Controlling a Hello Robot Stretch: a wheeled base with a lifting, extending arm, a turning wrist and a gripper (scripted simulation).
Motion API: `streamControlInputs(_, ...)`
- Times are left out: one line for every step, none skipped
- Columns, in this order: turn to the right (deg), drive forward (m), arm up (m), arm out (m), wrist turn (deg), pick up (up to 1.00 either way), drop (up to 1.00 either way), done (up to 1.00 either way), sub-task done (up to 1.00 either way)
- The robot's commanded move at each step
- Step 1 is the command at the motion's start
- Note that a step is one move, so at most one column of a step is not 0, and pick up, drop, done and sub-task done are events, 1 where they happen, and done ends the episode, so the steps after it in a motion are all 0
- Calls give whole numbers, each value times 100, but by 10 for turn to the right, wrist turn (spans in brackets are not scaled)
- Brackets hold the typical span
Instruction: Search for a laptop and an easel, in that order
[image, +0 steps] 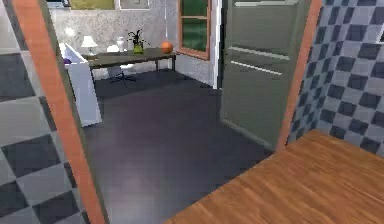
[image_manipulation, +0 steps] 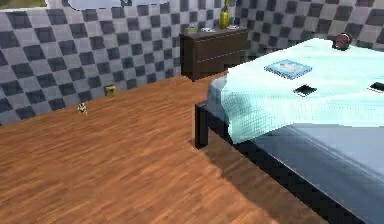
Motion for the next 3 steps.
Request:
streamControlInputs(0,100,0,0,0,0,0,0,0)
streamControlInputs(0,100,0,0,0,0,0,0,0)
streamControlInputs(0,45,0,0,0,0,0,0,0)
